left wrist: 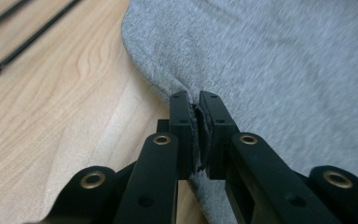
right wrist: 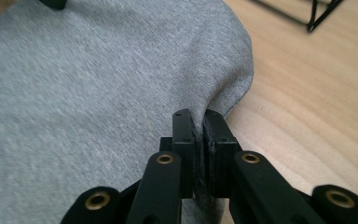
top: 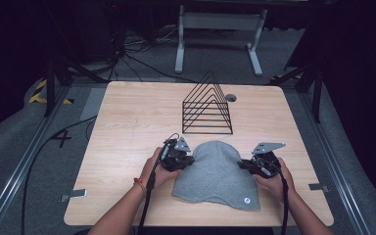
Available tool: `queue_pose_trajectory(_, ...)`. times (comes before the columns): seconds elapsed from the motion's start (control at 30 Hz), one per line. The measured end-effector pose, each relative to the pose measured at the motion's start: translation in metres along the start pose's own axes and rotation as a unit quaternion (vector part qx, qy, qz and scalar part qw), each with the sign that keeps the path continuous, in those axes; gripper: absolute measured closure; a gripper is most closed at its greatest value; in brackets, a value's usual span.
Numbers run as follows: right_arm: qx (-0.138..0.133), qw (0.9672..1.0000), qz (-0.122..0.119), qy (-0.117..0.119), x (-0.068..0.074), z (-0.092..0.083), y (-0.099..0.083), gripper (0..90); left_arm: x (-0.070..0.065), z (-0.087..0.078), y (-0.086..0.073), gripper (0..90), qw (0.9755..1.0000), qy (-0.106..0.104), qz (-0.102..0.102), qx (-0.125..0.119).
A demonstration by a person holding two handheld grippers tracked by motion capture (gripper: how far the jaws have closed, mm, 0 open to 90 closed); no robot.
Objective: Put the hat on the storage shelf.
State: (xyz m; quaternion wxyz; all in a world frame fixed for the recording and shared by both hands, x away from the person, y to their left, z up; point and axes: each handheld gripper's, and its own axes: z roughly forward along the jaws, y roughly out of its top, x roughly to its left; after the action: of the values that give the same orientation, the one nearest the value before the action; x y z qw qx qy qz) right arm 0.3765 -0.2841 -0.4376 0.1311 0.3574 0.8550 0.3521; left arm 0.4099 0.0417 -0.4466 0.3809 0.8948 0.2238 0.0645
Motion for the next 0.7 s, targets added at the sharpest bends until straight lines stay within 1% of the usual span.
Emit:
queue_pose_trajectory(0.03,-0.016,0.9998,-0.007,0.002,0.001,-0.007,0.003,84.7,-0.002,-0.006,0.002,84.9,0.9999,0.001,0.002,-0.016)
queue_pose_trajectory(0.07,-0.019,0.9998,-0.008,0.0,0.002,-0.009,0.004,84.7,-0.003,-0.009,0.004,84.9,0.9998,0.003,0.006,-0.019)
queue_pose_trajectory(0.1,-0.025,0.9996,-0.011,0.0,0.003,-0.012,0.005,84.7,-0.003,-0.009,0.004,85.0,0.9998,0.003,0.006,-0.019)
queue_pose_trajectory(0.13,-0.032,0.9994,-0.012,0.002,0.003,-0.016,0.006,84.7,-0.006,-0.016,0.008,85.0,0.9995,0.002,0.018,-0.026)
queue_pose_trajectory(0.17,-0.035,0.9993,-0.012,0.003,0.003,-0.018,0.007,84.7,-0.008,-0.019,0.01,85.1,0.9994,-0.001,0.019,-0.029)
queue_pose_trajectory(0.2,-0.04,0.9991,-0.014,0.003,0.004,-0.021,0.008,84.7,-0.009,-0.022,0.012,85.0,0.9992,0.001,0.024,-0.033)
queue_pose_trajectory(0.23,-0.045,0.9989,-0.014,0.004,0.004,-0.024,0.009,84.7,-0.011,-0.025,0.013,85.0,0.9988,0.005,0.024,-0.041)
queue_pose_trajectory(0.27,-0.05,0.9986,-0.016,0.005,0.004,-0.027,0.01,84.7,-0.012,-0.028,0.015,85.0,0.9986,0.006,0.03,-0.043)
queue_pose_trajectory(0.3,-0.055,0.9984,-0.017,0.004,0.005,-0.03,0.011,84.7,-0.013,-0.031,0.016,85.0,0.9983,0.01,0.03,-0.048)
queue_pose_trajectory(0.33,-0.058,0.9981,-0.019,0.005,0.005,-0.033,0.013,84.7,-0.013,-0.031,0.016,85.1,0.9983,0.01,0.03,-0.048)
queue_pose_trajectory(0.37,-0.058,0.9981,-0.019,0.005,0.005,-0.033,0.013,84.7,-0.013,-0.033,0.018,85.1,0.9981,0.013,0.037,-0.047)
queue_pose_trajectory(0.4,-0.071,0.9972,-0.022,0.004,0.005,-0.039,0.017,84.8,-0.013,-0.037,0.021,85.1,0.9977,0.015,0.037,-0.054)
queue_pose_trajectory(0.43,-0.071,0.9972,-0.022,0.004,0.005,-0.039,0.017,84.8,-0.013,-0.037,0.021,85.2,0.9977,0.015,0.037,-0.054)
queue_pose_trajectory(0.47,-0.079,0.9965,-0.027,0.001,0.006,-0.046,0.021,84.8,-0.013,-0.04,0.024,85.2,0.9975,0.02,0.038,-0.057)
queue_pose_trajectory(0.57,-0.089,0.9955,-0.031,-0.003,0.006,-0.054,0.026,84.8,-0.014,-0.047,0.035,85.2,0.9965,0.024,0.046,-0.065)
queue_pose_trajectory(0.6,-0.093,0.9951,-0.033,-0.005,0.006,-0.056,0.028,84.8,-0.014,-0.05,0.04,85.2,0.9961,0.029,0.053,-0.064)
queue_pose_trajectory(0.67,-0.1,0.9944,-0.034,-0.011,0.005,-0.062,0.032,84.8,-0.015,-0.054,0.048,85.2,0.9955,0.032,0.059,-0.066)
queue_pose_trajectory(0.7,-0.104,0.9939,-0.034,-0.013,0.005,-0.065,0.034,84.8,-0.016,-0.056,0.053,85.2,0.995,0.036,0.066,-0.066)
